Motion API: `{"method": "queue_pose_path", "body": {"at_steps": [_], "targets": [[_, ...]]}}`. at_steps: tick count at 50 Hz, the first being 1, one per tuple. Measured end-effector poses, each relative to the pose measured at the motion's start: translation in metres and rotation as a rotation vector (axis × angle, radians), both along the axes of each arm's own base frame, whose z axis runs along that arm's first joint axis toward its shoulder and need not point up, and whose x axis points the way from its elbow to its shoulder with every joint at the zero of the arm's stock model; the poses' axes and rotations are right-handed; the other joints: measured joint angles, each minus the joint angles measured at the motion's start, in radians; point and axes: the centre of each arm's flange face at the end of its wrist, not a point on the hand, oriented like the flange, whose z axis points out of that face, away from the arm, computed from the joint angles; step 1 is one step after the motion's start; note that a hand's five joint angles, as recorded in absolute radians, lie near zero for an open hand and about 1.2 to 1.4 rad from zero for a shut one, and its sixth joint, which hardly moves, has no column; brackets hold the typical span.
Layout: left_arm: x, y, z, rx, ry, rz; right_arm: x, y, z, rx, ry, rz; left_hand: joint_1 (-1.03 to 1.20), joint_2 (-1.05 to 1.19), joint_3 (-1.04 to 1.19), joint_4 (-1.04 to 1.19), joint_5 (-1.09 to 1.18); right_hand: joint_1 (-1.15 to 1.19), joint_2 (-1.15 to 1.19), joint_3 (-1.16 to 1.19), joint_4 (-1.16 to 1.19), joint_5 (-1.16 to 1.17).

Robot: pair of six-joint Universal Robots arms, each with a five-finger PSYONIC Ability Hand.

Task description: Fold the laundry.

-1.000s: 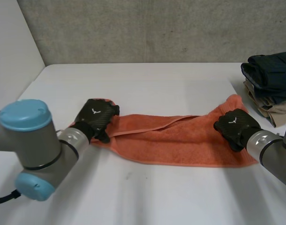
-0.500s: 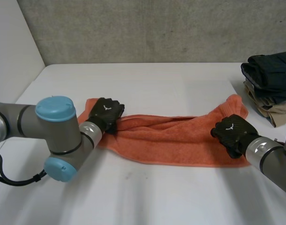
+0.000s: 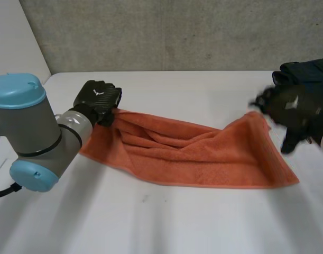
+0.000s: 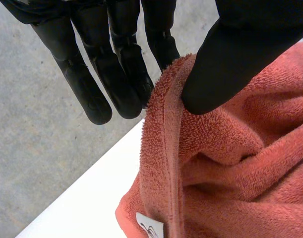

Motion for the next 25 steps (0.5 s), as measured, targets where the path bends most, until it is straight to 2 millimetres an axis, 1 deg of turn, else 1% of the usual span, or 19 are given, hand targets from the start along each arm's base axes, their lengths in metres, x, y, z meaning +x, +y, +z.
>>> {"method": "queue_pose_path", "body": {"at_steps": [1, 4, 6, 8, 9, 11, 13, 16, 17, 18, 19, 21, 22, 25], "targets": [[0.001, 0.004, 0.003, -0.005, 0.002, -0.003, 0.001, -0.008, 0.01, -0.005, -0.092, -0.026, 0.0, 0.0, 0.0, 0.0, 0.0, 0.0, 0.0, 0.0, 0.0, 0.0], [0.002, 0.013, 0.014, -0.023, 0.009, -0.01, 0.007, -0.025, 0.022, 0.021, -0.242, -0.05, 0.0, 0.0, 0.0, 0.0, 0.0, 0.0, 0.0, 0.0, 0.0, 0.0], [0.003, 0.02, 0.023, -0.041, 0.017, -0.017, 0.015, -0.036, 0.024, 0.056, -0.303, -0.047, 0.0, 0.0, 0.0, 0.0, 0.0, 0.0, 0.0, 0.0, 0.0, 0.0], [0.003, 0.028, 0.033, -0.061, 0.026, -0.026, 0.027, -0.049, 0.02, 0.106, -0.334, -0.037, 0.0, 0.0, 0.0, 0.0, 0.0, 0.0, 0.0, 0.0, 0.0, 0.0], [0.003, 0.03, 0.035, -0.065, 0.028, -0.028, 0.029, -0.051, 0.019, 0.114, -0.336, -0.035, 0.0, 0.0, 0.0, 0.0, 0.0, 0.0, 0.0, 0.0, 0.0, 0.0], [0.003, 0.04, 0.046, -0.09, 0.04, -0.04, 0.045, -0.064, 0.006, 0.181, -0.335, -0.019, 0.0, 0.0, 0.0, 0.0, 0.0, 0.0, 0.0, 0.0, 0.0, 0.0], [0.003, 0.045, 0.052, -0.105, 0.047, -0.047, 0.058, -0.073, -0.007, 0.231, -0.322, -0.005, 0.0, 0.0, 0.001, 0.0, 0.0, 0.0, 0.0, 0.0, 0.0, 0.0], [0.004, 0.052, 0.059, -0.121, 0.054, -0.053, 0.076, -0.082, -0.031, 0.303, -0.296, 0.021, 0.0, 0.002, 0.002, 0.0, 0.0, 0.0, 0.0, 0.0, 0.0, 0.0], [0.004, 0.054, 0.061, -0.126, 0.056, -0.055, 0.085, -0.085, -0.045, 0.338, -0.282, 0.035, 0.0, 0.002, 0.002, 0.0, 0.0, 0.0, 0.0, 0.0, 0.0, 0.0], [0.005, 0.055, 0.062, -0.128, 0.057, -0.056, 0.086, -0.085, -0.048, 0.345, -0.279, 0.038, 0.0, 0.003, 0.002, 0.0, 0.0, 0.0, 0.001, 0.001, 0.001, 0.0], [0.005, 0.056, 0.062, -0.129, 0.057, -0.056, 0.093, -0.086, -0.059, 0.37, -0.269, 0.051, 0.0, 0.003, 0.002, 0.0, 0.0, 0.006, 0.009, 0.009, 0.009, 0.008], [0.005, 0.057, 0.063, -0.131, 0.058, -0.057, 0.105, -0.087, -0.082, 0.417, -0.255, 0.076, 0.0, 0.003, 0.002, 0.0, 0.0, 0.078, 0.097, 0.096, 0.096, 0.094], [0.005, 0.058, 0.063, -0.131, 0.058, -0.057, 0.109, -0.086, -0.088, 0.429, -0.252, 0.085, 0.0, 0.003, 0.002, 0.0, 0.0, 0.109, 0.127, 0.127, 0.128, 0.126], [0.005, 0.058, 0.062, -0.128, 0.056, -0.057, 0.121, -0.086, -0.11, 0.466, -0.264, 0.112, 0.0, 0.003, 0.002, 0.0, 0.0, 0.289, 0.297, 0.301, 0.302, 0.292]]}}
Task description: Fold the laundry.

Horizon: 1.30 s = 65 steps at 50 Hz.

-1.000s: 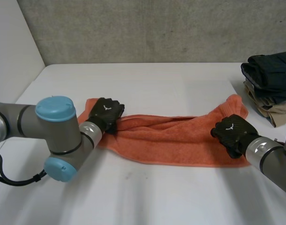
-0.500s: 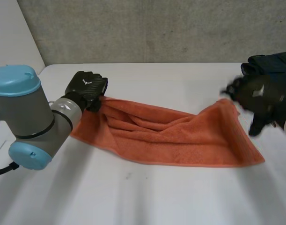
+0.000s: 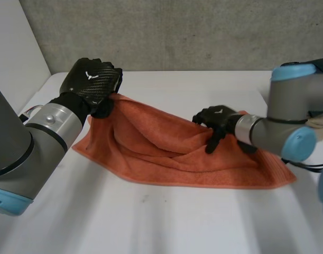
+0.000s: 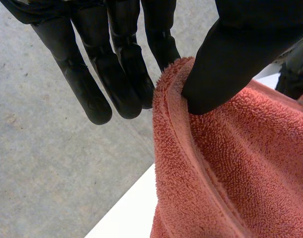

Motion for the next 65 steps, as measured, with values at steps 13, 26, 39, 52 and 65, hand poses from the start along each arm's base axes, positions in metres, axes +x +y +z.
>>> {"method": "queue_pose_path", "body": {"at_steps": [13, 26, 39, 52, 65], "targets": [[0.001, -0.009, 0.005, -0.033, 0.003, 0.014, 0.017, -0.033, 0.023, -0.209, -0.18, -0.08, 0.0, 0.0, 0.001, 0.0, 0.0, 0.581, 0.66, 0.667, 0.682, 0.611], [-0.002, -0.088, 0.107, -0.586, 0.152, 0.111, -0.002, -0.028, 0.231, -0.995, -0.521, -0.23, 0.0, 0.001, 0.002, 0.003, 0.0, 0.581, 0.66, 0.67, 0.682, 0.611], [0.003, -0.069, 0.017, -0.351, 0.114, 0.043, -0.014, 0.02, 0.138, -0.673, -0.3, -0.153, 0.0, 0.001, 0.002, 0.004, 0.0, 0.581, 0.66, 0.673, 0.685, 0.622], [0.01, -0.022, -0.073, -0.059, -0.013, -0.011, -0.027, 0.051, 0.003, -0.233, 0.095, -0.052, 0.0, 0.001, 0.002, 0.004, 0.0, 0.031, 0.039, 0.039, 0.049, 0.43], [0.013, -0.015, -0.052, -0.088, 0.001, -0.007, -0.08, 0.04, 0.045, -0.066, 0.017, -0.258, 0.0, 0.001, 0.002, 0.004, 0.0, -0.182, -0.163, -0.203, -0.202, 0.43]]}}
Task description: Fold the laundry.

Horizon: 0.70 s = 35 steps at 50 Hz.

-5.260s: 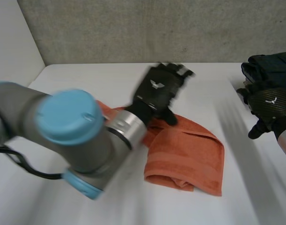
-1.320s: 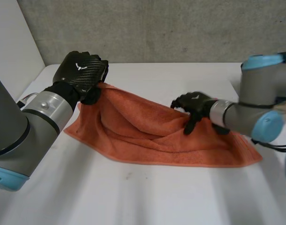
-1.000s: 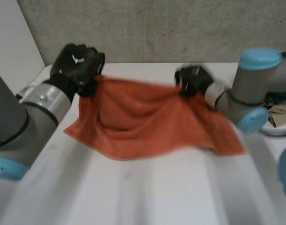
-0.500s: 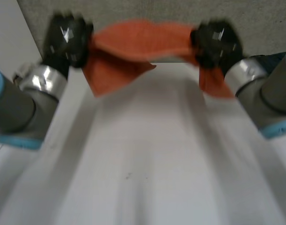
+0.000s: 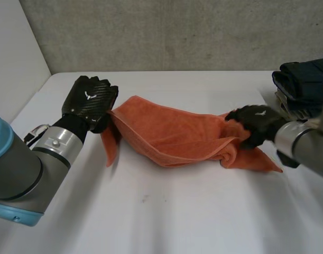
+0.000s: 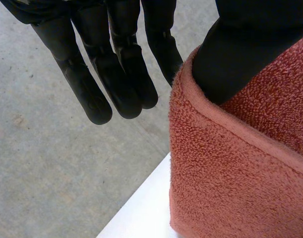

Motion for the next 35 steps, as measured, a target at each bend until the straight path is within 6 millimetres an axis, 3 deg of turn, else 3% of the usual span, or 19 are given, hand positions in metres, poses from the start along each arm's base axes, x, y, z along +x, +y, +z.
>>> {"method": "queue_pose_path", "body": {"at_steps": [3, 9, 19, 21, 22, 24, 27, 31, 35], "targets": [[0.001, 0.0, 0.002, -0.002, 0.001, 0.002, -0.019, -0.009, 0.012, 0.013, -0.061, -0.079, 0.0, 0.0, 0.0, 0.0, 0.0, 0.0, 0.0, 0.0, 0.0, 0.0], [0.001, 0.001, 0.001, 0.008, -0.002, 0.004, -0.043, -0.02, 0.017, 0.064, -0.087, -0.142, 0.0, 0.0, 0.0, 0.0, 0.0, 0.003, 0.001, 0.005, 0.007, 0.0], [0.004, 0.0, 0.0, 0.024, -0.008, 0.011, -0.051, -0.022, -0.021, 0.288, -0.068, -0.125, 0.0, 0.0, 0.0, 0.0, 0.0, 0.02, 0.007, 0.047, 0.044, 0.0], [0.005, 0.0, -0.001, 0.03, -0.009, 0.015, -0.05, -0.023, -0.034, 0.328, -0.068, -0.122, 0.0, 0.0, 0.0, 0.0, 0.0, 0.161, 0.122, 0.175, 0.173, -0.033], [0.005, -0.001, -0.001, 0.034, -0.011, 0.017, -0.05, -0.023, -0.039, 0.339, -0.07, -0.122, 0.0, 0.0, 0.0, 0.0, 0.0, 0.351, 0.331, 0.375, 0.371, -0.053], [0.007, -0.002, -0.002, 0.043, -0.014, 0.024, -0.048, -0.024, -0.046, 0.349, -0.075, -0.124, 0.0, 0.0, 0.0, 0.0, 0.0, 0.707, 0.678, 0.705, 0.702, 0.131], [0.011, -0.002, -0.001, 0.056, -0.019, 0.034, -0.046, -0.026, -0.051, 0.335, -0.085, -0.13, 0.0, 0.0, 0.0, 0.0, 0.0, 0.796, 0.828, 0.858, 0.861, 0.225], [0.016, -0.001, 0.012, 0.051, -0.018, 0.05, -0.047, -0.031, -0.031, 0.225, -0.094, -0.147, 0.0, 0.0, 0.0, 0.0, 0.0, 0.796, 0.829, 0.873, 0.882, 0.225], [0.025, 0.0, 0.038, 0.013, -0.003, 0.075, -0.05, -0.029, 0.026, 0.021, -0.094, -0.155, 0.0, 0.0, 0.0, 0.0, 0.0, 0.796, 0.829, 0.873, 0.882, 0.225]]}}
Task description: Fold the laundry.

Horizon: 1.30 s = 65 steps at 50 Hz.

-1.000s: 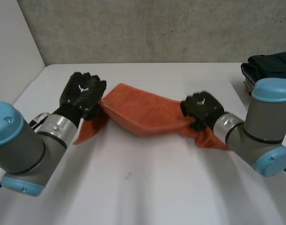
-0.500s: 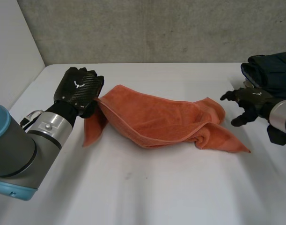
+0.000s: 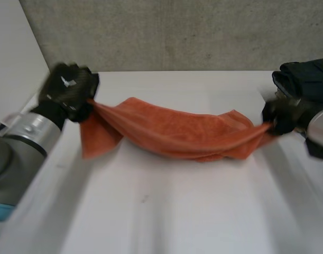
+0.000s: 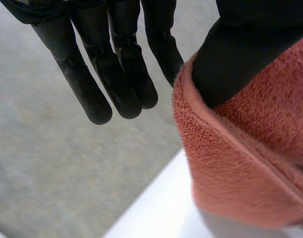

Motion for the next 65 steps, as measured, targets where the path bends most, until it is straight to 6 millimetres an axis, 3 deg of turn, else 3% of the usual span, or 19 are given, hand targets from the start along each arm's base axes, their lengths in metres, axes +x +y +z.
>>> {"method": "queue_pose_path", "body": {"at_steps": [2, 7, 8, 9, 13, 17, 23, 24, 27, 33, 38, 41, 44, 45, 46, 50, 53, 59, 65], "targets": [[0.008, 0.003, 0.023, -0.037, 0.012, 0.02, -0.002, 0.01, 0.044, -0.144, 0.03, 0.001, 0.0, 0.0, 0.0, 0.0, 0.0, 0.0, 0.0, 0.0, 0.0, 0.0], [0.022, 0.018, 0.075, -0.102, 0.028, 0.042, -0.01, 0.05, 0.122, -0.408, 0.185, 0.011, 0.0, 0.0, 0.0, 0.0, 0.0, 0.0, 0.0, 0.0, 0.0, 0.0], [0.022, 0.018, 0.075, -0.102, 0.028, 0.042, -0.01, 0.05, 0.122, -0.408, 0.185, 0.011, 0.0, 0.0, 0.0, 0.0, 0.0, 0.0, 0.0, 0.0, 0.0, 0.0], [0.026, 0.025, 0.09, -0.11, 0.027, 0.037, -0.013, 0.066, 0.142, -0.476, 0.261, 0.011, 0.0, 0.0, 0.0, 0.0, 0.0, 0.0, 0.0, 0.0, 0.0, 0.0], [0.03, 0.033, 0.108, -0.083, 0.013, 0.028, -0.016, 0.086, 0.163, -0.539, 0.39, 0.01, 0.0, 0.0, 0.0, 0.0, 0.0, 0.0, 0.0, 0.004, 0.0, 0.0], [0.036, 0.023, 0.103, -0.001, -0.018, 0.046, -0.011, 0.089, 0.161, -0.517, 0.465, 0.017, 0.0, 0.0, 0.0, 0.0, 0.0, 0.0, 0.0, 0.005, 0.001, 0.0], [0.037, -0.017, 0.059, 0.155, -0.112, 0.07, 0.011, 0.067, 0.118, -0.39, 0.569, 0.072, 0.0, 0.0, 0.0, 0.0, 0.0, 0.0, 0.0, 0.005, 0.001, 0.0], [0.035, -0.03, 0.042, 0.194, -0.147, 0.069, 0.02, 0.059, 0.099, -0.344, 0.611, 0.093, 0.0, 0.0, 0.0, 0.0, 0.0, 0.0, 0.0, 0.005, 0.001, 0.0], [0.029, -0.053, 0.013, 0.239, -0.204, 0.061, 0.033, 0.043, 0.074, -0.308, 0.656, 0.111, 0.0, 0.0, 0.0, 0.0, 0.0, 0.0, 0.0, 0.005, 0.001, 0.0], [0.011, -0.102, -0.014, 0.159, -0.26, 0.055, 0.059, -0.005, 0.053, -0.43, 0.627, 0.055, 0.0, 0.0, 0.0, 0.0, 0.0, 0.0, 0.0, 0.005, 0.001, 0.0], [-0.004, -0.14, 0.02, -0.127, -0.205, 0.091, 0.075, -0.045, 0.086, -0.72, 0.484, -0.083, 0.0, 0.0, 0.0, 0.0, 0.0, 0.0, 0.0, 0.005, 0.002, 0.0], [-0.009, -0.15, 0.065, -0.36, -0.134, 0.124, 0.081, -0.057, 0.126, -0.943, 0.361, -0.184, 0.0, 0.0, 0.0, 0.0, 0.0, 0.0, 0.0, 0.005, 0.002, 0.0], [-0.008, -0.142, 0.109, -0.545, -0.071, 0.145, 0.082, -0.056, 0.159, -1.096, 0.273, -0.246, 0.0, 0.0, 0.0, 0.0, 0.0, 0.0, 0.0, 0.005, 0.002, 0.002], [-0.008, -0.142, 0.109, -0.545, -0.071, 0.145, 0.082, -0.056, 0.159, -1.096, 0.273, -0.246, 0.0, 0.0, 0.0, 0.0, 0.0, 0.0, 0.0, 0.005, 0.002, 0.002], [-0.006, -0.131, 0.13, -0.625, -0.044, 0.151, 0.084, -0.051, 0.172, -1.154, 0.234, -0.265, 0.0, 0.0, 0.0, 0.0, 0.0, 0.0, 0.0, 0.005, 0.002, 0.011], [0.0, -0.108, 0.147, -0.671, -0.028, 0.147, 0.087, -0.041, 0.176, -1.174, 0.206, -0.255, 0.0, 0.0, 0.0, 0.0, 0.009, 0.0, 0.0, 0.005, 0.002, 0.014], [0.004, -0.094, 0.134, -0.616, -0.042, 0.127, 0.088, -0.032, 0.162, -1.127, 0.218, -0.219, 0.0, 0.0, 0.0, 0.0, 0.013, 0.0, 0.0, 0.005, 0.004, 0.014], [0.007, -0.077, 0.06, -0.349, -0.105, 0.067, 0.085, -0.012, 0.103, -0.93, 0.277, -0.102, 0.0, 0.0, 0.0, 0.0, 0.013, 0.0, 0.0, 0.005, 0.004, 0.014], [0.019, -0.06, -0.022, -0.081, -0.168, 0.046, 0.07, 0.01, 0.029, -0.637, 0.331, 0.001, 0.0, 0.001, 0.0, 0.0, 0.013, 0.0, 0.0, 0.006, 0.004, 0.014]]}}
